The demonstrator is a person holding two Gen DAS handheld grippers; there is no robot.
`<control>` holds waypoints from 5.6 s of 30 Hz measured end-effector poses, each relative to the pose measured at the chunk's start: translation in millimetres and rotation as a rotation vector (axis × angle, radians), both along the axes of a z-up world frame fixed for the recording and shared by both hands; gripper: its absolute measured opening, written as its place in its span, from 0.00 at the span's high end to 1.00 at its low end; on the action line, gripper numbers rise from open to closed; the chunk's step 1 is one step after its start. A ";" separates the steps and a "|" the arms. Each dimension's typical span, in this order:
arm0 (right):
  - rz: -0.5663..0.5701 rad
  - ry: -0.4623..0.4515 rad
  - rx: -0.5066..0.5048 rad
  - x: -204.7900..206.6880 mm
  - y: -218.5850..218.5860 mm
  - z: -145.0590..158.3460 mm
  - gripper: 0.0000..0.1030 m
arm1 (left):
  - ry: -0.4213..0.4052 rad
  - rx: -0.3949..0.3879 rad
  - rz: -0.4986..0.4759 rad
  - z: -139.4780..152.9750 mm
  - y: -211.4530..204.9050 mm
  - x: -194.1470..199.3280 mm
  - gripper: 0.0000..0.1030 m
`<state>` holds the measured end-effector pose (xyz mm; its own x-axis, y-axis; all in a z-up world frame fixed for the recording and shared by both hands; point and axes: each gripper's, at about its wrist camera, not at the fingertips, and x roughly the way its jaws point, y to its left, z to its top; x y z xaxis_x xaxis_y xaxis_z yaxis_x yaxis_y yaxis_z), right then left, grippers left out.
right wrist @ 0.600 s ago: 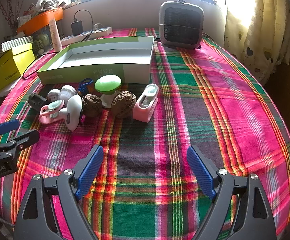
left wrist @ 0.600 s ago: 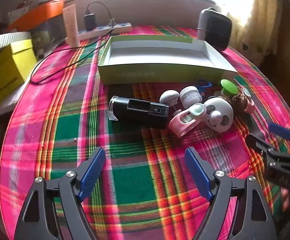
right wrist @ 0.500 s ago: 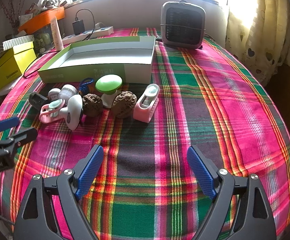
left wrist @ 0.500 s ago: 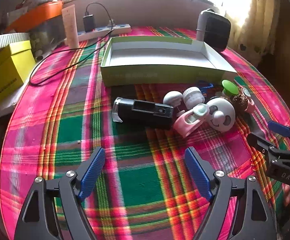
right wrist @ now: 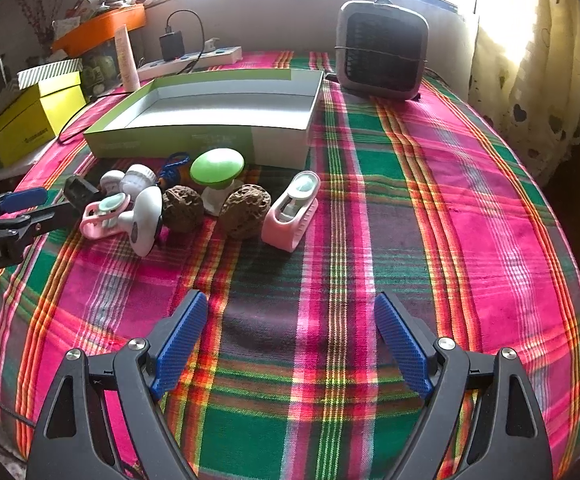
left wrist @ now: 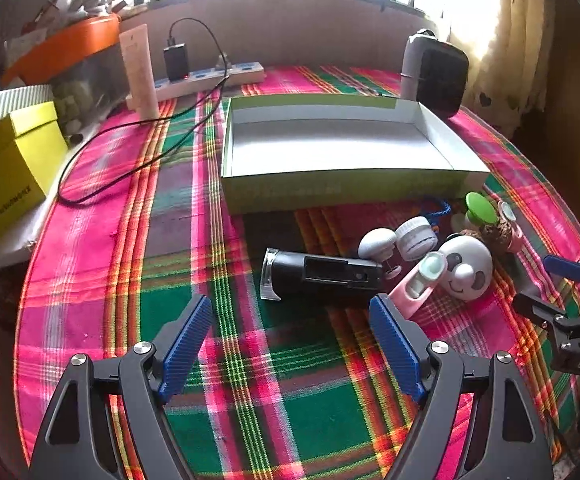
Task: Organize objects
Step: 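Move left tool toward black flashlight while right tool approaches pink-and-white device, then close left tool on black flashlight while right tool closes on pink-and-white device, then carry flashlight in left tool and pink device in right tool over white box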
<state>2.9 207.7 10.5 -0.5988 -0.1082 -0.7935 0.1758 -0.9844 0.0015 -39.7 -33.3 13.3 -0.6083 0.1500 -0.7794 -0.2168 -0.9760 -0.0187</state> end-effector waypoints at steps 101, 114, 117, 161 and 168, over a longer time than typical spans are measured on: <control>-0.031 0.020 -0.031 -41.5 14.5 5.5 0.82 | -0.015 0.062 0.054 -5.2 12.3 -14.2 0.75; -0.011 0.017 -0.030 -36.2 7.8 4.6 0.82 | -0.021 0.095 0.073 -5.4 14.5 -12.5 0.75; -0.010 0.017 -0.024 -36.9 6.6 4.6 0.82 | -0.013 0.083 0.078 -6.0 16.5 -12.6 0.75; 0.064 0.088 -0.087 -62.0 -11.9 43.4 0.82 | 0.057 0.101 0.058 36.7 28.9 -30.9 0.76; 0.089 0.071 -0.108 -92.0 -22.1 46.8 0.82 | 0.054 0.115 0.039 42.4 37.5 -57.8 0.76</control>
